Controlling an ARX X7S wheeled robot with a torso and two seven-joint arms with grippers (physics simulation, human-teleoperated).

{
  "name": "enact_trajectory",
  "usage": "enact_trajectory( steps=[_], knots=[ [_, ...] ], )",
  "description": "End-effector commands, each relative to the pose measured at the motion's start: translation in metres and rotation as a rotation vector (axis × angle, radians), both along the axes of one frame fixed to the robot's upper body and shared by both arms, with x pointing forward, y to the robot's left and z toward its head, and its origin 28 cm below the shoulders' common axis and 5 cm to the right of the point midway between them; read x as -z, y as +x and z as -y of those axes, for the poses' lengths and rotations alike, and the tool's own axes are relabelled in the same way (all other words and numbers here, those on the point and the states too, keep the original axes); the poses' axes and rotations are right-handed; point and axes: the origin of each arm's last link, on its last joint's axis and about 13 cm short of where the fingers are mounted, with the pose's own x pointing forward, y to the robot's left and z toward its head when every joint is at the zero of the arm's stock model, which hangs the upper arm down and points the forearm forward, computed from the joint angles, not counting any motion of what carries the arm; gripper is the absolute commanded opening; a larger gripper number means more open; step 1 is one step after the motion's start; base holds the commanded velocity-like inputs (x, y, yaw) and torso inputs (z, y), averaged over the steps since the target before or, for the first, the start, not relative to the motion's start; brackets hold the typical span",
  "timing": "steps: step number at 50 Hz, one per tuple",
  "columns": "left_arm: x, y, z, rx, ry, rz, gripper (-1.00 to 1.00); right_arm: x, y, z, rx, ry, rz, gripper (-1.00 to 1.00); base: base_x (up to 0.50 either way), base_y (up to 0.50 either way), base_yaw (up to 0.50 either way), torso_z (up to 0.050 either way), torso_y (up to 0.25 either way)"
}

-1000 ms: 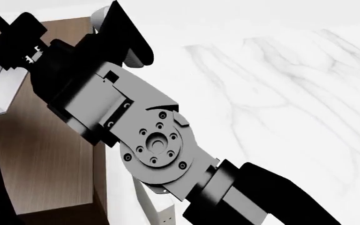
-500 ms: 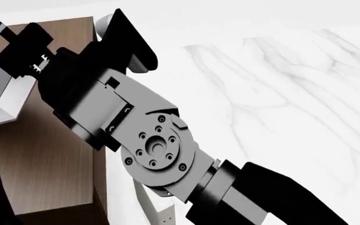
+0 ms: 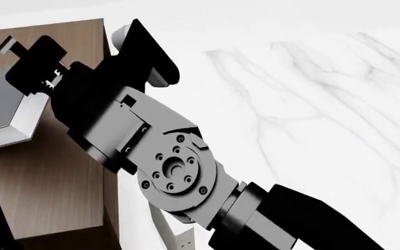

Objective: Pick up the book in the middle and place it on the cabinet shelf.

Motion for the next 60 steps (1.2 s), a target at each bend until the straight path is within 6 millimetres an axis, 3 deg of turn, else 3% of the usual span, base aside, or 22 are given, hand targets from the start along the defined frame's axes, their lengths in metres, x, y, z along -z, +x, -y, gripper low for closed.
enact_trajectory(
  steps=[1, 12, 13, 36, 48, 60],
  knots=[
    [0.001, 0.001, 0.0, 0.0, -0.001, -0.001, 1.0, 0.007, 0.003, 0.002, 0.013, -0.025, 0.026, -1.0, 0.0, 0.0, 0.0, 0.0, 0.0],
    [0.001, 0.001, 0.0, 0.003, -0.001, -0.003, 1.0, 0.009, 0.004, 0.002, 0.002, -0.032, 0.037, -1.0, 0.0, 0.0, 0.0, 0.0, 0.0],
    [0.001, 0.001, 0.001, 0.004, 0.0, -0.003, 1.0, 0.008, 0.004, 0.002, -0.007, -0.029, 0.028, 1.0, 0.0, 0.0, 0.0, 0.0, 0.0],
    [0.002, 0.001, 0.001, 0.003, -0.001, -0.004, 1.0, 0.008, 0.007, 0.011, 0.022, -0.044, 0.024, 1.0, 0.0, 0.0, 0.0, 0.0, 0.001],
    [0.002, 0.002, 0.002, 0.004, 0.005, -0.006, 1.0, 0.007, 0.014, 0.05, 0.116, -0.036, 0.035, 1.0, 0.0, 0.0, 0.0, 0.0, 0.0],
    [0.002, 0.001, 0.002, 0.001, 0.011, -0.006, 1.0, 0.023, 0.005, 0.079, 0.155, -0.034, 0.043, 1.0, 0.0, 0.0, 0.0, 0.0, 0.0]
  ],
)
